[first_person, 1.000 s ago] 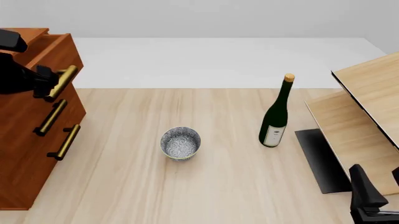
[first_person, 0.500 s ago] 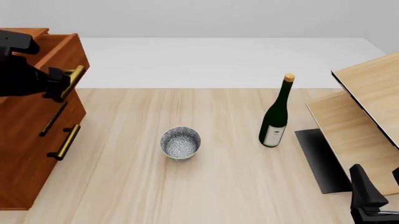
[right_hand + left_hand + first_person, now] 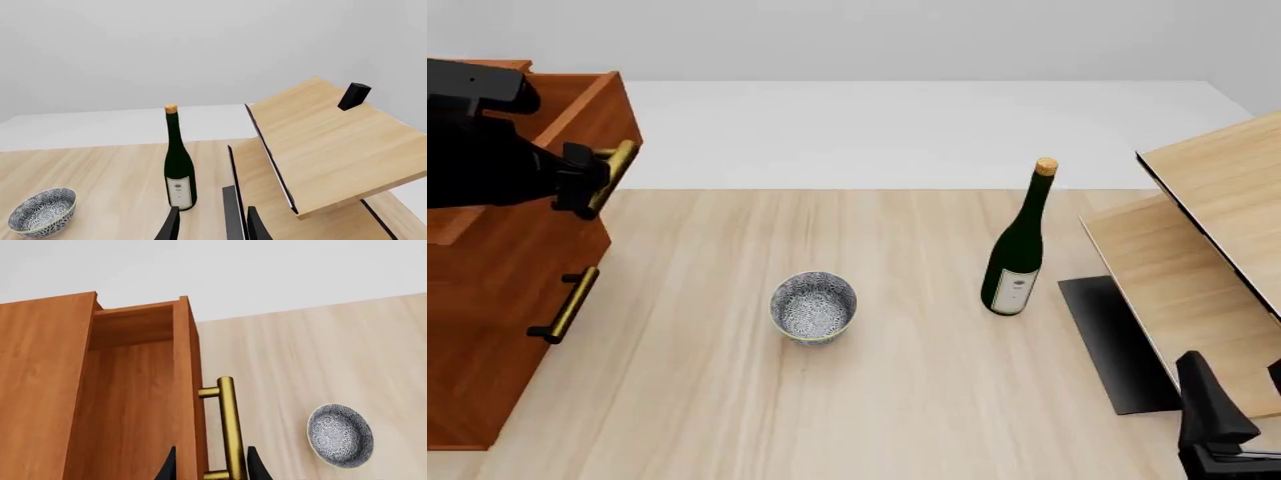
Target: Close the bottom drawer of the cabinet and open the top drawer.
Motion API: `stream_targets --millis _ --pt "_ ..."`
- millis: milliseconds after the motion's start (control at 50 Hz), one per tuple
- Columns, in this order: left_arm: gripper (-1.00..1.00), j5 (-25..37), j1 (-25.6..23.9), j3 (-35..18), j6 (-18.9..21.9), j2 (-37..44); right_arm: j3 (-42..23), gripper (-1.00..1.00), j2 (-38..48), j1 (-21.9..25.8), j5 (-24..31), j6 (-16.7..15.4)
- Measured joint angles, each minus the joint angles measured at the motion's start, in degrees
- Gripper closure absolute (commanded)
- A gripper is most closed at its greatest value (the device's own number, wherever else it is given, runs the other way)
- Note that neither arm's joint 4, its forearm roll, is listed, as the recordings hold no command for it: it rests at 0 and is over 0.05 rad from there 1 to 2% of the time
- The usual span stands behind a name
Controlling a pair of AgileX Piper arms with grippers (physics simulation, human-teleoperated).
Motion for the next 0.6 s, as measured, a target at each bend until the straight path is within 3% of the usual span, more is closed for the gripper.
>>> stream_targets --millis 600 --pt "-1.00 -0.2 -5.7 0.3 -5.0 -0.1 0.1 -1.00 0.0 -0.1 -0.1 0.1"
